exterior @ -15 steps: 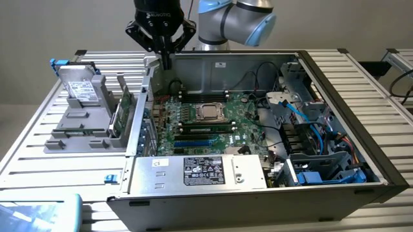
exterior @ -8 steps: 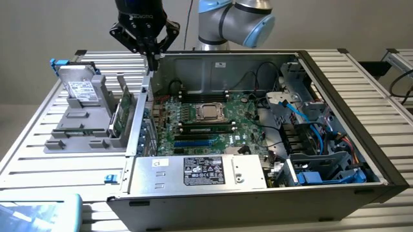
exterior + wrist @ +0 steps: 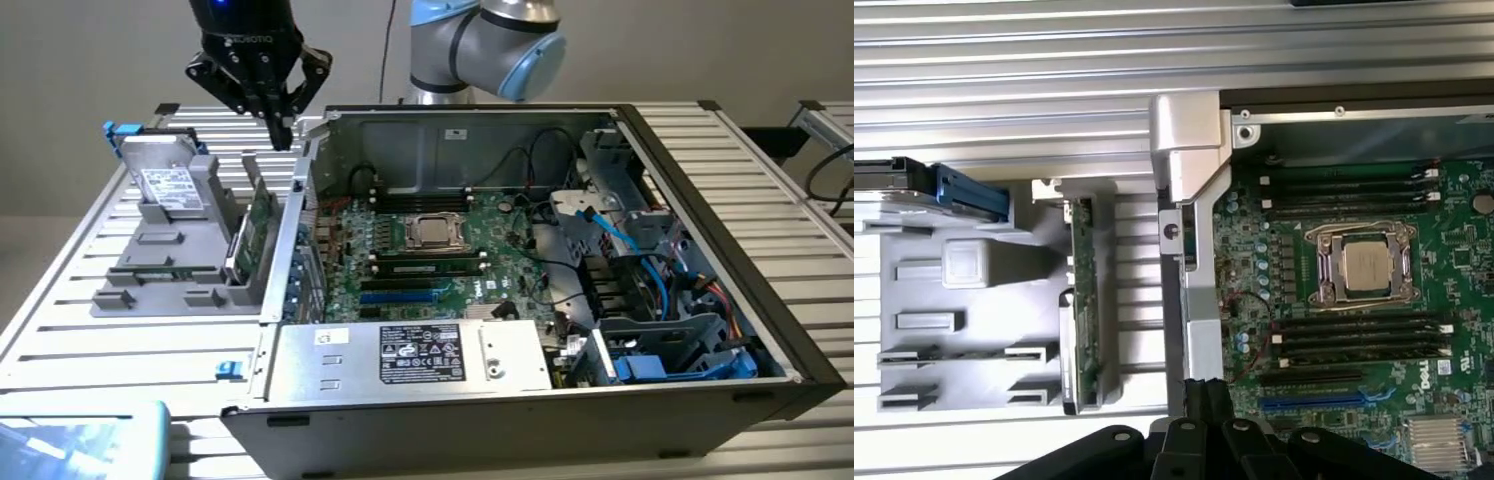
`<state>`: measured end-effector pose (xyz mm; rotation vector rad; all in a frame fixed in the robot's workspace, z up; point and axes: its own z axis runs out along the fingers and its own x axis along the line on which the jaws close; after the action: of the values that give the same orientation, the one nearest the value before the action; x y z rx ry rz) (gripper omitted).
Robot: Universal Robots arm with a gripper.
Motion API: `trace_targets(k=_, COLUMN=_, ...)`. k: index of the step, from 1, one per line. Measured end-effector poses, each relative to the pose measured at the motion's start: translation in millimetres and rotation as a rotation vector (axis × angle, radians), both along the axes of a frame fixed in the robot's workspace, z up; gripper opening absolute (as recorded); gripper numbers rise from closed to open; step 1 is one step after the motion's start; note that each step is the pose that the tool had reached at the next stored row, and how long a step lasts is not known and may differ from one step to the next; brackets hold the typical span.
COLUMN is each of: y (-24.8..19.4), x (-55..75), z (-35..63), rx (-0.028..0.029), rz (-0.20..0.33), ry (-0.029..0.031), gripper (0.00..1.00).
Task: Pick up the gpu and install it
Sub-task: 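Reach for the gpu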
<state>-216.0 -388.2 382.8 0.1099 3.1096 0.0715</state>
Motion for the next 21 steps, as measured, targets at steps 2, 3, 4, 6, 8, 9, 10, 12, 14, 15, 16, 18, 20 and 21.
trace_targets(k=2, y=0.2, x=-9.0, z=-0.6, rx=0.0, rz=0.0, ry=0.0, gripper=0.12)
trace_targets(k=3, y=0.3, x=-13.6, z=-0.9, rx=0.0001, rz=0.0, ry=0.0, gripper=0.12)
trace_targets(k=4, y=0.5, x=-18.1, z=-1.2, rx=0.0, rz=0.0, ry=0.0, gripper=0.12)
trace_targets(k=6, y=1.1, x=-27.3, z=-2.1, rx=0.0001, rz=0.0, ry=0.0, gripper=0.12)
trace_targets(k=8, y=1.9, x=-36.4, z=-3.5, rx=0.0, rz=0.0, ry=-0.0004, gripper=0.12)
trace_targets(k=9, y=2.1, x=-40.8, z=-4.4, rx=0.0, rz=0.0, ry=-0.001, gripper=0.12)
trace_targets(k=10, y=2.3, x=-45.3, z=-5.3, rx=0.0001, rz=0.0, ry=-0.0022, gripper=0.12)
trace_targets(k=12, y=2.5, x=-51.7, z=-7.5, rx=0.0001, rz=0.0, ry=-0.0049, gripper=0.12)
trace_targets(k=14, y=2.6, x=-54.7, z=-10.2, rx=0.0002, rz=0.007, ry=-0.0059, gripper=0.12)
trace_targets(k=15, y=2.6, x=-56.1, z=-11.2, rx=0.0003, rz=0.011, ry=-0.0058, gripper=0.12)
trace_targets(k=16, y=2.6, x=-58.0, z=-11.8, rx=0.0002, rz=0.015, ry=-0.0057, gripper=0.12)
trace_targets(k=18, y=2.6, x=-62.4, z=-12.3, rx=0.0004, rz=0.02, ry=-0.0059, gripper=0.12)
trace_targets(k=20, y=2.9, x=-65.7, z=-13.1, rx=0.0004, rz=0.025, ry=-0.0058, gripper=0.12)
trace_targets(k=21, y=3.1, x=-67.2, z=-13.7, rx=0.0005, rz=0.028, ry=-0.0059, gripper=0.12)
